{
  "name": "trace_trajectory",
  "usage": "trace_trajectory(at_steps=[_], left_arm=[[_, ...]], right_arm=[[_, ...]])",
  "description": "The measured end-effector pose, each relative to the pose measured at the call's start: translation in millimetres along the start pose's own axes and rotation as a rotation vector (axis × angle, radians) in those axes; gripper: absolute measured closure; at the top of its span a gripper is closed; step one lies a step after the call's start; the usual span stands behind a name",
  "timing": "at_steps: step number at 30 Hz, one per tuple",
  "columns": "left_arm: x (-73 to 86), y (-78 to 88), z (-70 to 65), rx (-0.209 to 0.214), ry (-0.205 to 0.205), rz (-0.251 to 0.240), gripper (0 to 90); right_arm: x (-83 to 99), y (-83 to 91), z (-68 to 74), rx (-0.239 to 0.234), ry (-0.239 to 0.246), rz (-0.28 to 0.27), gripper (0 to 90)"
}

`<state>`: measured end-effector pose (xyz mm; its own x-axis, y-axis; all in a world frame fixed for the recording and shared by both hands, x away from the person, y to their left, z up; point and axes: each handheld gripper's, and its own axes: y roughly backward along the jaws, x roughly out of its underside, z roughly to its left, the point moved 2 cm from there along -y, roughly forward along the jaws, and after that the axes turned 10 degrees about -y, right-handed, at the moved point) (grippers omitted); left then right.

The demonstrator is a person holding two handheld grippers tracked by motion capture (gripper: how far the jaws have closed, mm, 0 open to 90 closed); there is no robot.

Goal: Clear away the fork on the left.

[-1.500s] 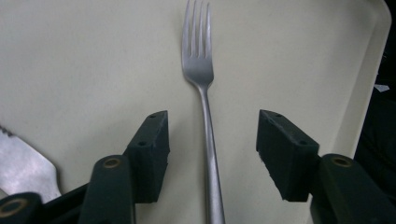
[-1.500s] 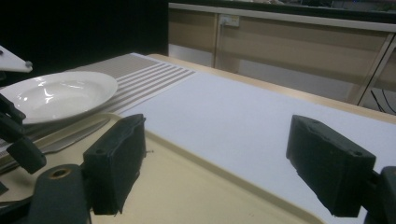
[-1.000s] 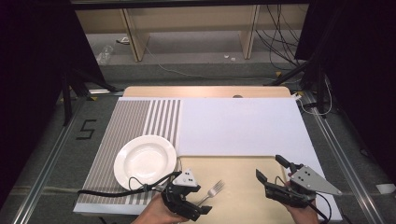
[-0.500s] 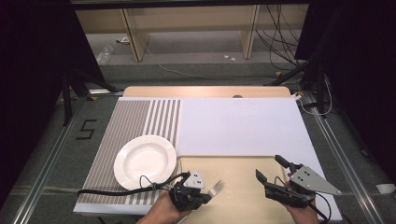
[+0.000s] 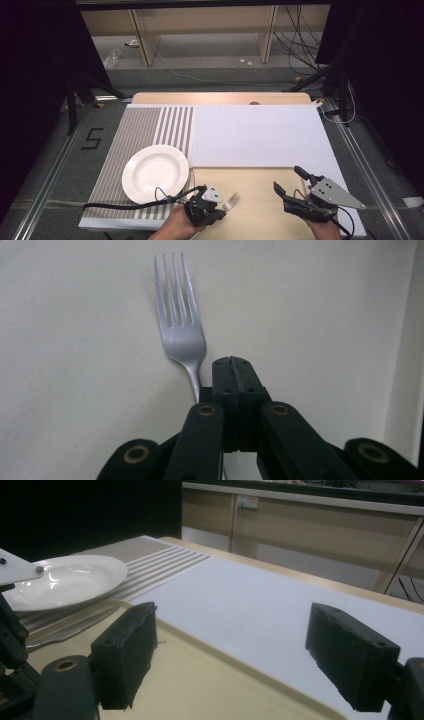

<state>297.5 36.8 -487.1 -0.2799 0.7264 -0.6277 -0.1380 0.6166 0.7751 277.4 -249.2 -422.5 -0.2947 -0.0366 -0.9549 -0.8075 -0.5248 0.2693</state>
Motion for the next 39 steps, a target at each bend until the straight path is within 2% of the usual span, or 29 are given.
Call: trace_trajectory(at_steps=[9, 14, 23, 26, 31, 39], left_arm=[[1.2, -1.4, 2.7, -0.026, 0.008, 0.028, 89.5], [3.1, -1.5, 6.2, -0.069, 0.007, 0.057, 89.5], [3.7, 1.2, 9.7, -0.106, 0.021, 0.069, 89.5], [4.7, 1.6, 11.1, -0.095, 0.033, 0.073, 89.5], [5.5, 3.9, 13.6, -0.133, 0.026, 0.091, 89.6], [10.4, 11.4, 22.3, -0.169, 0.050, 0.098, 89.6]], right_arm=[[0.1, -0.2, 0.2, -0.001, 0.000, 0.002, 21.3], [0.2, -0.1, 0.2, -0.001, -0.001, 0.002, 21.4], [0.0, 0.1, 0.3, -0.002, -0.001, 0.001, 21.4], [0.0, -0.4, 0.4, -0.003, 0.000, -0.007, 21.4], [-0.2, -0.3, 0.6, -0.004, 0.002, -0.012, 21.4], [-0.4, 0.0, 1.0, -0.006, 0.002, -0.014, 21.4]])
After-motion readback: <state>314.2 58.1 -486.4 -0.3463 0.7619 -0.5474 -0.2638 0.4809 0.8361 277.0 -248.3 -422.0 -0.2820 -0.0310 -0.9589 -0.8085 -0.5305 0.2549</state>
